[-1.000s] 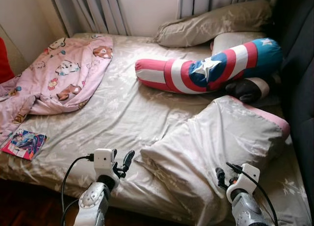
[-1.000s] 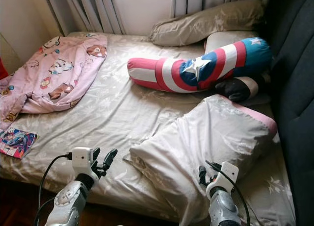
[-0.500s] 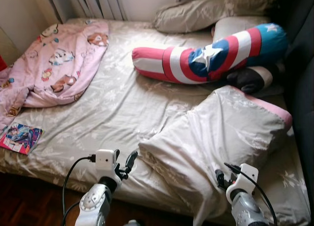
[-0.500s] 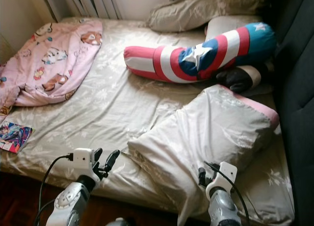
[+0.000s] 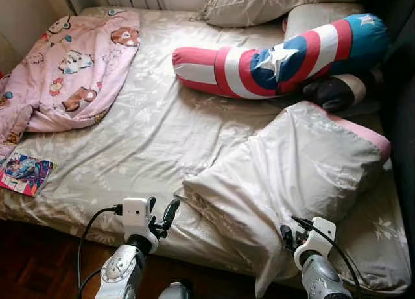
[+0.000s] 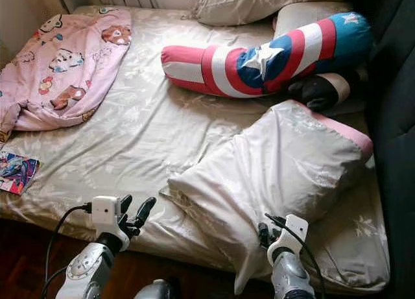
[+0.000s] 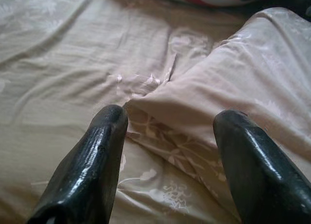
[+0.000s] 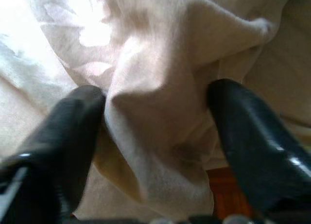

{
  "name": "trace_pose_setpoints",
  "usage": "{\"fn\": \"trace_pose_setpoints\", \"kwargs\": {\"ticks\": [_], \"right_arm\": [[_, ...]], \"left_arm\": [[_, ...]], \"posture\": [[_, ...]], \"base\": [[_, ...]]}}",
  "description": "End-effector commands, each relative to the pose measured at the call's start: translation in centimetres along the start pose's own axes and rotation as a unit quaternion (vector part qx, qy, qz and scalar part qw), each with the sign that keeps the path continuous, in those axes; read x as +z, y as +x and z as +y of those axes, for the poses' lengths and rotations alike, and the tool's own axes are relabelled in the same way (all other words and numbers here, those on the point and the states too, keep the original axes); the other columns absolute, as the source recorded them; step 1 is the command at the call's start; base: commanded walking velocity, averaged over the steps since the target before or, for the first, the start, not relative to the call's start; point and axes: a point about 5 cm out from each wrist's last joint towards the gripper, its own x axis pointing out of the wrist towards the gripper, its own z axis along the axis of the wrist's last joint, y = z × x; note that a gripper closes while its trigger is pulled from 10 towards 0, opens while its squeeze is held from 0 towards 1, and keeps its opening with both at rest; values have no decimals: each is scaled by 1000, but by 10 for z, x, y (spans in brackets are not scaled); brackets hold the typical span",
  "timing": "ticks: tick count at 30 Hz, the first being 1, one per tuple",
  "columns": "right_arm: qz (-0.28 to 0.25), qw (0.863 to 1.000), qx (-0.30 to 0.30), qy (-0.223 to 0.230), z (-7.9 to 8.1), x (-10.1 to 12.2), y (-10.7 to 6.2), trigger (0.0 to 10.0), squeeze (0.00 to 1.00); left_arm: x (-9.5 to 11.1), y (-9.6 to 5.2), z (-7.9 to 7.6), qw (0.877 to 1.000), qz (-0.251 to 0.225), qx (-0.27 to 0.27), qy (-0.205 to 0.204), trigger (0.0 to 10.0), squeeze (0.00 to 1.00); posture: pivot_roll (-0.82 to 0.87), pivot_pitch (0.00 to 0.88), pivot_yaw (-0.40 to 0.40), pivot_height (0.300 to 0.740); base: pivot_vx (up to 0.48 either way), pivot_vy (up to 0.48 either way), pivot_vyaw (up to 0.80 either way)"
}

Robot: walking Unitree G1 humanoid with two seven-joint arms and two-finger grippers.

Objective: Clean up the room

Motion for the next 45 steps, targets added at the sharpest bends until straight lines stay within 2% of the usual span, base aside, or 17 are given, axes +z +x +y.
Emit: {"fn": "trace_pose_setpoints", "kwargs": {"ticks": [1, 20, 45], "right_arm": [[25, 1000, -1, -3, -1, -13, -3, 0, 0], [40, 999, -2, -1, -2, -23, -6, 0, 0], [47, 999, -17, -5, -8, -25, -7, 0, 0]], "left_arm": [[-2, -5, 1, 1000, 8, 5, -5, 10000, 0], [-3, -8, 2, 1000, 21, 6, -4, 10000, 0], [-8, -1, 4, 1000, 27, 8, -4, 10000, 0]], "posture": [[168, 252, 46, 736], [175, 255, 52, 736], [168, 229, 43, 736]], "base": [[0, 0, 0], [0, 0, 0], [0, 0, 0]]}}
